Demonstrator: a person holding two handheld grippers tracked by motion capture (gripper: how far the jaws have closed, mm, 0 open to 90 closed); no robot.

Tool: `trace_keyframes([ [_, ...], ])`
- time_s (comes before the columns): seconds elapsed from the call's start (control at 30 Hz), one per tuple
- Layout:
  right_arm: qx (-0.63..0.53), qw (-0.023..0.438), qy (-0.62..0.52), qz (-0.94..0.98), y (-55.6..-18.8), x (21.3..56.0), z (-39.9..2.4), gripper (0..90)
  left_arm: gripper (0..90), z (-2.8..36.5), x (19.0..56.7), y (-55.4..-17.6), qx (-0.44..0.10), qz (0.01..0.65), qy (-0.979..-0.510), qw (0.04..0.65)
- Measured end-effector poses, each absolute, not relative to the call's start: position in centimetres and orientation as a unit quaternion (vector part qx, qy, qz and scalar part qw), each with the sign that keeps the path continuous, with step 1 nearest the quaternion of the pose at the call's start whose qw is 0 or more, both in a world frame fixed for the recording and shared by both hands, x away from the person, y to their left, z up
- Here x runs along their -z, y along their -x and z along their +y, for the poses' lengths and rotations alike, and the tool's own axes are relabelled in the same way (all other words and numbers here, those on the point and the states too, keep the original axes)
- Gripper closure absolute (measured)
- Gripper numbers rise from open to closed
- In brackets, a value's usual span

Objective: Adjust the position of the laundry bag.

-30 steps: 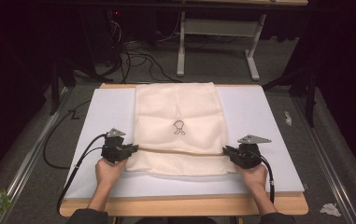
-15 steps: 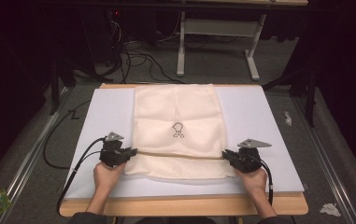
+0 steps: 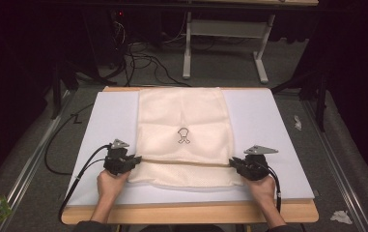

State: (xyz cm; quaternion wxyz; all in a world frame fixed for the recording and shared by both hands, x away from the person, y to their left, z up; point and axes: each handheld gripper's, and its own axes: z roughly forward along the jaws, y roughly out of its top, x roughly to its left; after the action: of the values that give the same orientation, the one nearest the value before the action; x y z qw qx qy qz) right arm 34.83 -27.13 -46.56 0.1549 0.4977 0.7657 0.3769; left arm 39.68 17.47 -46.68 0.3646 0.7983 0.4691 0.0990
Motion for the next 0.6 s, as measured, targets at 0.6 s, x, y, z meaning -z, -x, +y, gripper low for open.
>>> trace_keyframes([
  [0.6,-0.389,0.169,-0.513,0.746,-35.0,45.7,-29.0,50.6,38.4,17.2,46.2,-38.2,-0.166,0.472,-0.792,0.35],
])
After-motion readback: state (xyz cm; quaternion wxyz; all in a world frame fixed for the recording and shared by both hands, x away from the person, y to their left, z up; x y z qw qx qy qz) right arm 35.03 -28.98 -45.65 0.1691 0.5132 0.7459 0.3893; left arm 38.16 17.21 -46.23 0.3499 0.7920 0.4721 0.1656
